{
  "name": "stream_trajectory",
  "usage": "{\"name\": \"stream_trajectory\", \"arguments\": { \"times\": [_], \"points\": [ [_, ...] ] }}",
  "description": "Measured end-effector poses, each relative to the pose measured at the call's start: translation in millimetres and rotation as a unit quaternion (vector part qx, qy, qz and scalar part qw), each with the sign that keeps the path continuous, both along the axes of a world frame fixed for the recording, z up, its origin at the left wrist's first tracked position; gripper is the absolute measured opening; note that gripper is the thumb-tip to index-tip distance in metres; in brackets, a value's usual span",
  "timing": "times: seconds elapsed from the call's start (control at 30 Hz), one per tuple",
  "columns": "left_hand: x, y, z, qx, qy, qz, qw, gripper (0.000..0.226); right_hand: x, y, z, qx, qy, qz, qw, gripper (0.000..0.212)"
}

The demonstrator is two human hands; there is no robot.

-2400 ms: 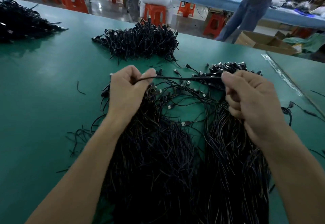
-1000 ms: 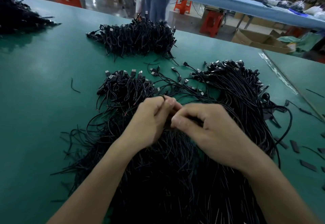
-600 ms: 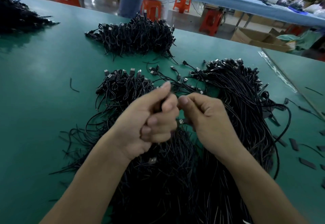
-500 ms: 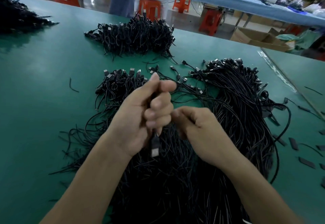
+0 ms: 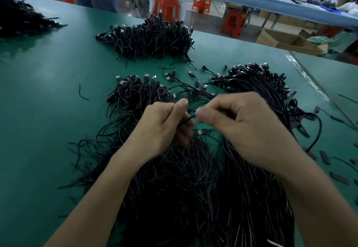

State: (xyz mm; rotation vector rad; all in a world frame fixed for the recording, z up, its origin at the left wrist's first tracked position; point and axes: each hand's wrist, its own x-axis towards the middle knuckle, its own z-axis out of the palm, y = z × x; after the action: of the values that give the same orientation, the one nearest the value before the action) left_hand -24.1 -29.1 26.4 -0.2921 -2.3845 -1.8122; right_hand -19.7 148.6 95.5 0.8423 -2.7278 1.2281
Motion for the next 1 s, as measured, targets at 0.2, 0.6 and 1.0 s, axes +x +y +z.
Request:
{"name": "stream_trajectory", "arguments": {
  "times": [0.2,0.6,1.0],
  "points": [
    [14.0,-9.2,19.7,0.196,-0.144,-0.227,0.943,0.061,-22.2,-6.7,-16.8,-0.168,-0.015,-0.044,0.985,0.015],
    [3.8,-2.6,20.7,0.392,0.019,-0.038,0.919,0.044,15.1,-15.8,-36.9,0.067,-0.096,0.046,0.992,0.02],
    [15.5,3.0,21.6,0.044,-0.16,-0.174,0.971,0.067,-0.7,8.4,-7.9,-0.09,0.039,-0.01,0.995,0.009]
  ]
}}
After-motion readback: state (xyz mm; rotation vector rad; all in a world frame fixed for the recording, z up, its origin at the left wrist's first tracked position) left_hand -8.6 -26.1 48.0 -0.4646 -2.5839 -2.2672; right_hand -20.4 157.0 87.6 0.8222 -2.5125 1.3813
